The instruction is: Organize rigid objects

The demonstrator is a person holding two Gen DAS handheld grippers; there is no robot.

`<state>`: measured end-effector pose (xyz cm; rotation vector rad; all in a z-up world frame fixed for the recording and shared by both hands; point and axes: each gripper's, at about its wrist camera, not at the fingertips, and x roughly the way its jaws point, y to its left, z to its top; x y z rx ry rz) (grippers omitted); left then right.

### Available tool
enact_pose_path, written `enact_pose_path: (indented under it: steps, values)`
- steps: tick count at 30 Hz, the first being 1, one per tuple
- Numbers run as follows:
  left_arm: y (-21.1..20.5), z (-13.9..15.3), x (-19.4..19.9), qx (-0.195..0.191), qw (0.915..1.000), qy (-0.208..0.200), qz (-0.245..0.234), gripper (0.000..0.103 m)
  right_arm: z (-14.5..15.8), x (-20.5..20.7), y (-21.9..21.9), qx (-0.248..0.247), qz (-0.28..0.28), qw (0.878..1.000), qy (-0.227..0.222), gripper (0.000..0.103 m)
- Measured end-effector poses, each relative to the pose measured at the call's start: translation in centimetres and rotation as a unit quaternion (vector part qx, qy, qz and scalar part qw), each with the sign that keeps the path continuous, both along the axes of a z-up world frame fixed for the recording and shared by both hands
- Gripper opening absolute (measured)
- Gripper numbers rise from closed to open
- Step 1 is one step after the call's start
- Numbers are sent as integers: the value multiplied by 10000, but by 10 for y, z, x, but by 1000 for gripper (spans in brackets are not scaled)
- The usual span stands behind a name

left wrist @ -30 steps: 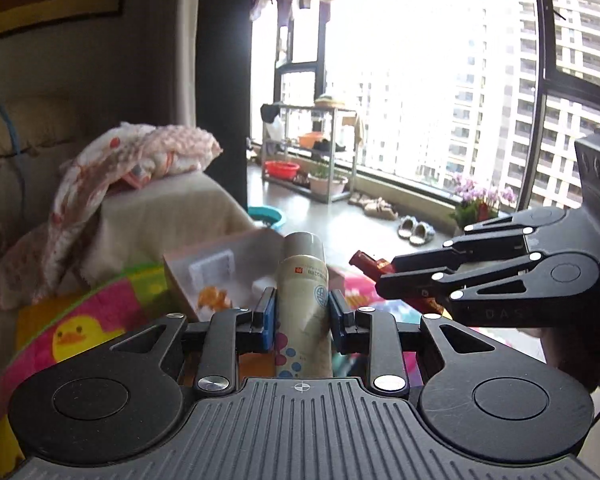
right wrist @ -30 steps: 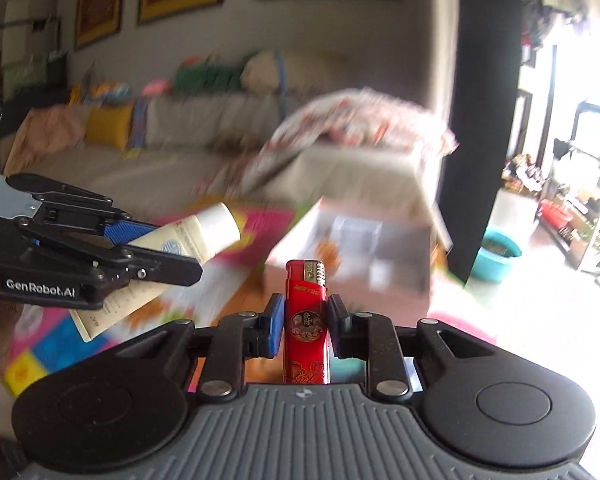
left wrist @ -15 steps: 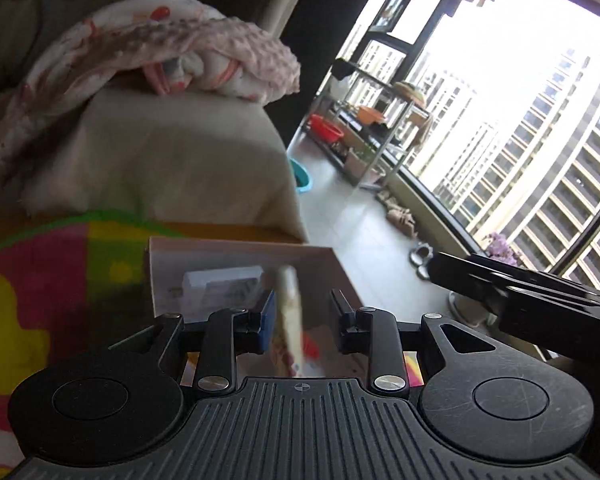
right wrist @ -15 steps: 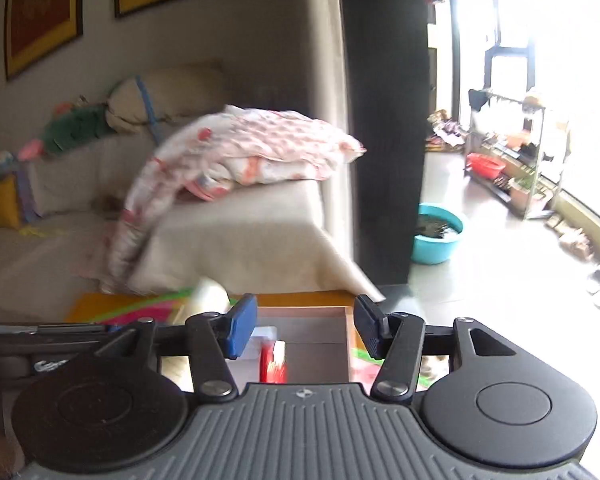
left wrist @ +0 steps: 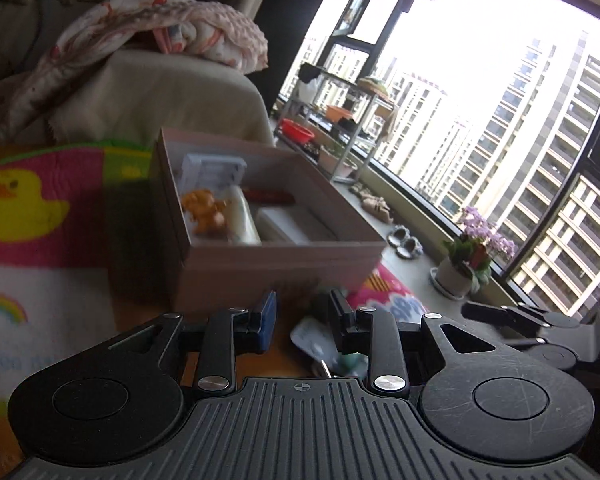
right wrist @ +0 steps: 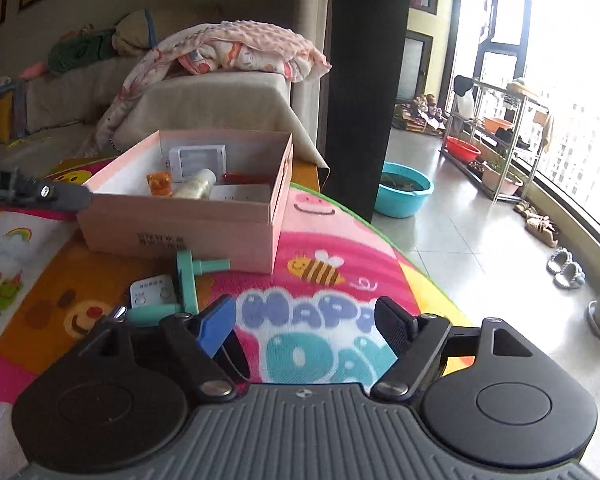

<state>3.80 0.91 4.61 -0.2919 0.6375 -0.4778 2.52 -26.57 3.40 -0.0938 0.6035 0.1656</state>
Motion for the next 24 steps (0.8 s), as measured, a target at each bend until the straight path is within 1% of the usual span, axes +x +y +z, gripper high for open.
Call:
enact_pose_path:
  steps: [2, 4, 5, 7, 9, 11, 12, 15, 19, 21, 23, 24]
  values:
    - [-5, -8, -17, 11, 10000, 92, -32, 31, -5, -9, -1, 254, -78, 9996, 26, 77]
    - [-9, -13, -26, 103, 9997, 200, 85, 31, -6, -15, -4, 621, -166, 9979, 53, 77]
    - [-10, -14, -29, 121, 9995, 262, 143, 31, -5, -18, -5, 770, -221, 9968, 15, 78]
    - [-12, -12, -29, 156, 9992, 326, 143, 31, -5, -22, -7, 915, -349, 9951, -121, 81]
    - [-17, -9, -31, 375, 9986, 333, 139, 31, -9, -24, -10, 986, -467, 9938, -230, 82]
    - [-22, -8, -33, 564, 9978, 324, 144, 31, -16, -23, -12, 994, -628, 9928, -209, 82]
    - [-24, -7, -33, 580, 9978, 308, 120, 31, -19, -21, -12, 1007, -686, 9924, -158, 82]
    - [-31, -12, -34, 575, 9978, 338, 37, 31, -19, -23, -16, 1131, -714, 9907, -253, 83]
    - [-44, -20, -36, 743, 9966, 357, -98, 31, -20, -23, -15, 1120, -681, 9911, -226, 84]
    - [-49, -23, -38, 985, 9946, 294, -106, 31, -21, -22, -15, 1115, -681, 9912, -217, 84]
    - [-50, -23, -40, 1243, 9921, 178, -53, 37, -21, -22, -15, 1135, -693, 9909, -200, 85]
    - [-49, -22, -41, 1329, 9910, 135, -2, 37, -22, -21, -15, 1143, -699, 9908, -185, 85]
